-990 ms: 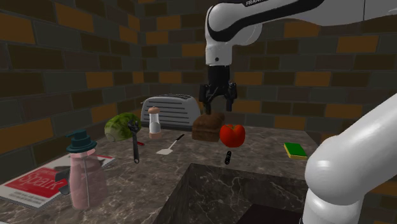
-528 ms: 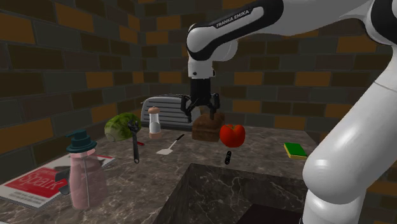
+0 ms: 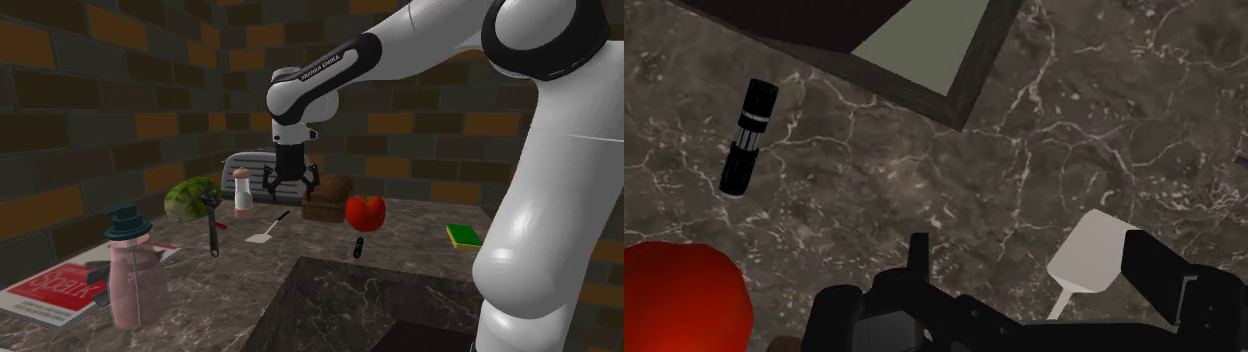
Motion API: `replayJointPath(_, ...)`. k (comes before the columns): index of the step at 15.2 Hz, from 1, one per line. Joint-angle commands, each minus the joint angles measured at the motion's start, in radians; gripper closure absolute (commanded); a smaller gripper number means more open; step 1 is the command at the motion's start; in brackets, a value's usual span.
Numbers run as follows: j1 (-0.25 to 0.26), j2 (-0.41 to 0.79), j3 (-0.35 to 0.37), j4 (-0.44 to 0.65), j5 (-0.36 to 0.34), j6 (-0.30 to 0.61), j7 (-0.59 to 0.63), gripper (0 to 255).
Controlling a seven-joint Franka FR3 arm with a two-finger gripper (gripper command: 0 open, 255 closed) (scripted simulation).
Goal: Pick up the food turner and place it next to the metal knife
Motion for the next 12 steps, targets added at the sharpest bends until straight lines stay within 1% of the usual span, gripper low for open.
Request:
replayJointPath(1, -0.005, 0.071, 0.005, 0.046, -0.022, 0.029, 0.068, 0)
replayJointPath(6, -0.009, 0.255, -0.007, 0.191, -0.081, 0.074, 0.214, 0)
replayJointPath(12, 0.0, 0.472, -0.049, 0.402, -0.134, 0.089, 0.363, 0)
